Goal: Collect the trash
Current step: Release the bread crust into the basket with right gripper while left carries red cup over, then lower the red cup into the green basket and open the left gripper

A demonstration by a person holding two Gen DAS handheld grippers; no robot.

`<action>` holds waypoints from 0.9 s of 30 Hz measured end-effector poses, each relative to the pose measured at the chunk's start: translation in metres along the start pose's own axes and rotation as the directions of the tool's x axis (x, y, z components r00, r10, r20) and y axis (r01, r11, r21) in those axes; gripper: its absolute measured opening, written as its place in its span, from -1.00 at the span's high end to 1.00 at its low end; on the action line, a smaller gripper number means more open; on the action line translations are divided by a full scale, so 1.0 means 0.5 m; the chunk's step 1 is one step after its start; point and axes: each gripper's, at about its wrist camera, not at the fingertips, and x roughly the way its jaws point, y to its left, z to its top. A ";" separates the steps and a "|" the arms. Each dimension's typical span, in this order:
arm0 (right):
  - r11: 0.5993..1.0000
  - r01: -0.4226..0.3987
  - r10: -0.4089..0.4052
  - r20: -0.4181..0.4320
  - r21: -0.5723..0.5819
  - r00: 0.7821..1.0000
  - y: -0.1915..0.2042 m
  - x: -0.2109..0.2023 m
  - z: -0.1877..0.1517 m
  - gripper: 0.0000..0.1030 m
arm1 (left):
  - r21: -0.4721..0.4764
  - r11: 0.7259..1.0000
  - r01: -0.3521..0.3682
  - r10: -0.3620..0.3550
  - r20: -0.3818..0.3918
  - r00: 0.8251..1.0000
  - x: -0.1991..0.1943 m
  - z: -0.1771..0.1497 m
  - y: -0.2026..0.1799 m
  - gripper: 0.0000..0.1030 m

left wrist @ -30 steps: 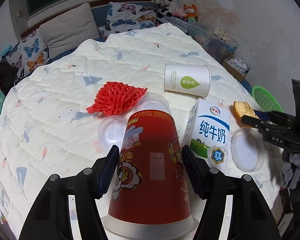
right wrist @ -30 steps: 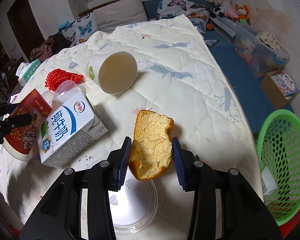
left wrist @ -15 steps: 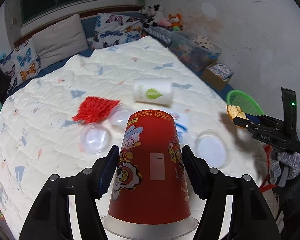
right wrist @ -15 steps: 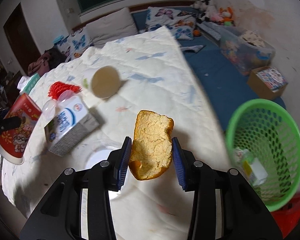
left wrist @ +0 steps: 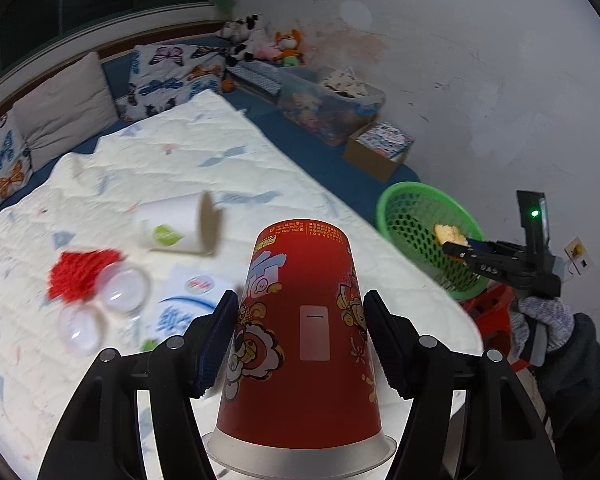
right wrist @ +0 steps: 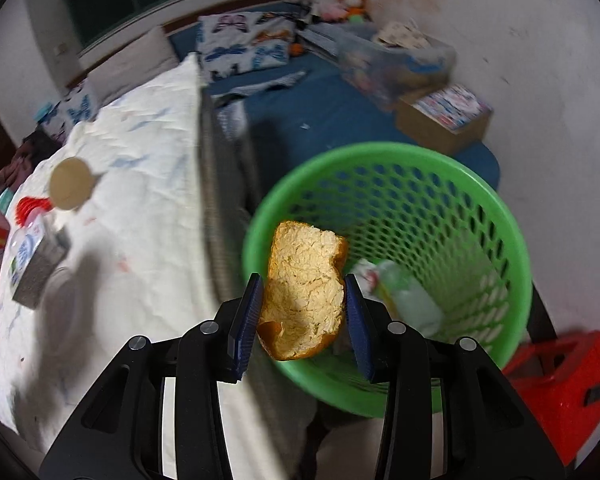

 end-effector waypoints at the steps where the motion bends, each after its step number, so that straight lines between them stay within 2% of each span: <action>1: 1.000 0.006 -0.006 -0.002 0.006 1.000 -0.013 0.002 -0.002 0.19 | 0.005 1.000 0.005 -0.005 -0.001 1.000 0.007 0.007 -0.012 -0.21; 11: 0.999 -0.012 0.012 0.001 0.051 1.000 -0.076 -0.001 -0.006 0.16 | 0.049 0.997 0.051 -0.050 -0.021 0.999 0.075 0.062 -0.117 -0.21; 25: 0.998 0.013 -0.017 0.068 0.058 0.998 -0.130 -0.089 -0.022 0.13 | 0.122 0.984 0.129 -0.118 -0.092 0.989 0.211 0.124 -0.281 -0.21; 27: 0.997 0.023 -0.028 0.082 0.069 0.996 -0.142 -0.102 -0.028 -0.12 | 0.128 0.983 0.131 -0.119 -0.102 0.988 0.234 0.131 -0.303 -0.21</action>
